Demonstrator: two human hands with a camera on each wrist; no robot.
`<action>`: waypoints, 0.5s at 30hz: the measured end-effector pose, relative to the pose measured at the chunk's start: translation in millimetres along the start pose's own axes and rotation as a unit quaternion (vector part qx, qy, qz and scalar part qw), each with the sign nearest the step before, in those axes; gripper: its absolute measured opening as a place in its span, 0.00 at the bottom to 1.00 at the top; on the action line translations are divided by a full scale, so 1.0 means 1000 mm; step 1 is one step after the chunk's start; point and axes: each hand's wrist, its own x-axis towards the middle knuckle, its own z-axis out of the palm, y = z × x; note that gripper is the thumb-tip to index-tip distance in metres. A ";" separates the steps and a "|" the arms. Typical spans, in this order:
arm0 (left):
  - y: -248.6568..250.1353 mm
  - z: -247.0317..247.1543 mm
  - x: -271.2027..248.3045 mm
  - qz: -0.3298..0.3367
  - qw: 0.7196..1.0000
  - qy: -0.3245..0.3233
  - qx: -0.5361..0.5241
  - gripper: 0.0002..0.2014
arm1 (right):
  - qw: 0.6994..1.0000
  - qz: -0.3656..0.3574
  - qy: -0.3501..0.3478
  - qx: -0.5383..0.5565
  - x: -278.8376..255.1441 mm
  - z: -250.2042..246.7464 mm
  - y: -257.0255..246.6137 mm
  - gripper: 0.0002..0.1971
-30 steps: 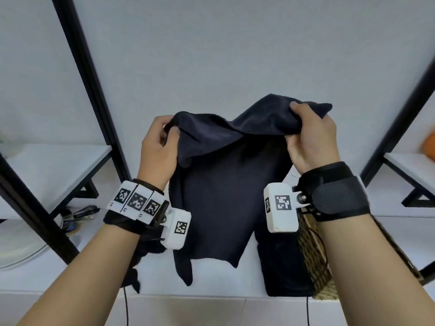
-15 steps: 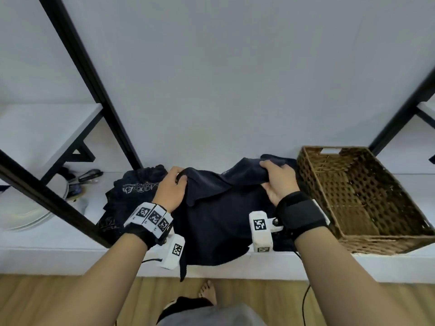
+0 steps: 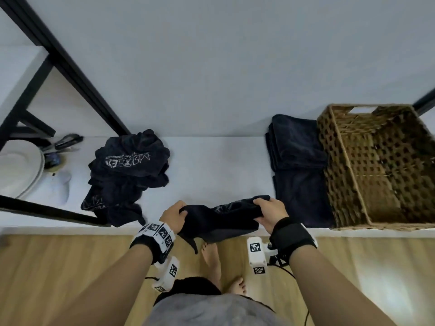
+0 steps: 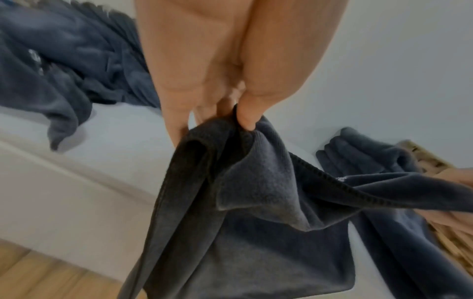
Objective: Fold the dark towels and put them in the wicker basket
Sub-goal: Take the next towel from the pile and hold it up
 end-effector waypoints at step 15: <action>0.018 -0.055 0.118 -0.033 0.989 0.101 -0.105 0.10 | 0.989 -0.015 0.058 0.133 0.082 0.041 -0.046 0.01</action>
